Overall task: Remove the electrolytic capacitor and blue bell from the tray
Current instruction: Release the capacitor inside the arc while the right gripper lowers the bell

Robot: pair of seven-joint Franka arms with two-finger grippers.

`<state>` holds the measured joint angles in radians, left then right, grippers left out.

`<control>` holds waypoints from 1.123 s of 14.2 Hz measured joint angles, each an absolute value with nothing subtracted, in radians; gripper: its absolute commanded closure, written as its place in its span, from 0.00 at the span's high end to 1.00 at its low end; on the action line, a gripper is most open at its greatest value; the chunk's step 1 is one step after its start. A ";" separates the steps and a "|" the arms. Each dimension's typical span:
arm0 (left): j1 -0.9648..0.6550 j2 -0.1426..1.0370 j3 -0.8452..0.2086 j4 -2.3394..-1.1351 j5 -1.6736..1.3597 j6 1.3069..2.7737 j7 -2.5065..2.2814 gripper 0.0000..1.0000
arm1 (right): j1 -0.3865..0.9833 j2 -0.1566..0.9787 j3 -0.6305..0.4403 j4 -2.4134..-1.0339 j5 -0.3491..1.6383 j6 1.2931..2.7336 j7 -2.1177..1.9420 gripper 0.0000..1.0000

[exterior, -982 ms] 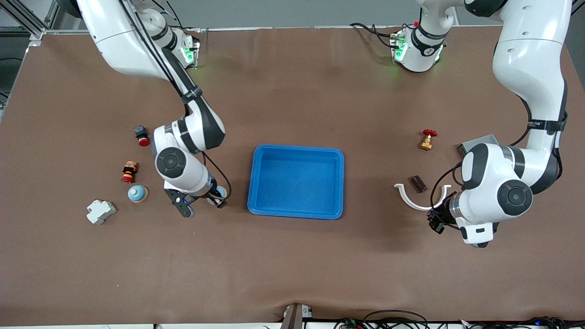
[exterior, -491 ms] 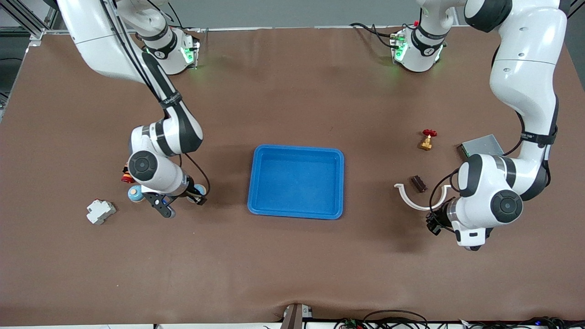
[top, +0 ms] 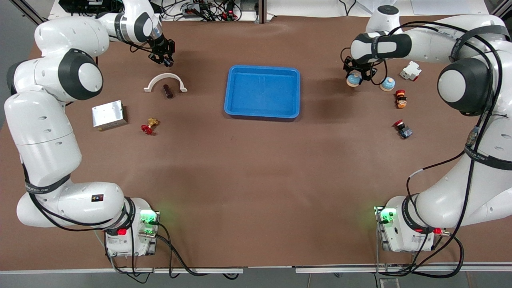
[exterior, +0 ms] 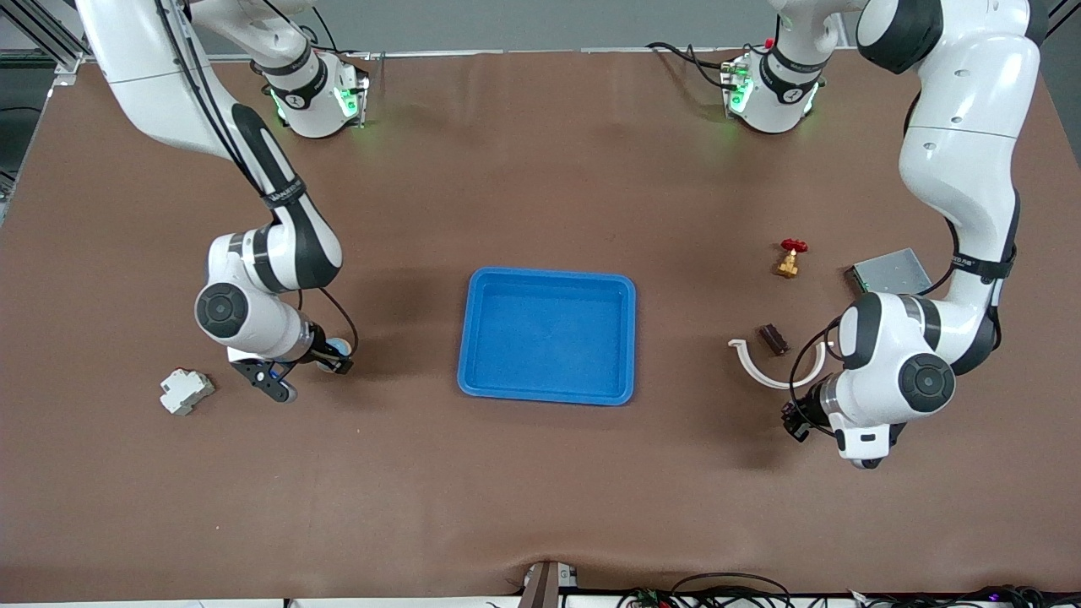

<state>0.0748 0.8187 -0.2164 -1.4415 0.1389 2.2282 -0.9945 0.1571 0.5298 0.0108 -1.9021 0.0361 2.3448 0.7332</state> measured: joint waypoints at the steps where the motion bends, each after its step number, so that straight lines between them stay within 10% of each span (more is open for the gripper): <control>1: 0.075 0.820 -0.216 -1.442 0.139 2.242 -0.996 0.00 | 0.141 0.529 0.011 -1.907 0.036 2.345 0.701 0.00; 6: 0.075 0.822 -0.217 -1.443 0.139 2.255 -1.001 0.08 | 0.078 0.529 0.011 -1.922 0.036 2.349 0.586 0.00; 9: 0.075 0.823 -0.217 -1.443 0.139 2.256 -1.001 0.51 | 0.064 0.529 0.011 -1.926 0.036 2.362 0.550 0.00; 11: 0.074 0.823 -0.217 -1.443 0.139 2.256 -1.001 1.00 | 0.051 0.529 0.011 -1.929 0.036 2.379 0.527 0.00; 16: 0.071 0.823 -0.218 -1.443 0.139 2.258 -1.004 1.00 | 0.040 0.536 0.012 -1.946 0.036 2.425 0.516 0.00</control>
<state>0.0709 0.8230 -0.2181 -1.4426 0.1389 2.2583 -1.0035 0.0399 0.5362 0.0120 -1.9464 0.0361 2.4253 0.5155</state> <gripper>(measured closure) 0.163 0.339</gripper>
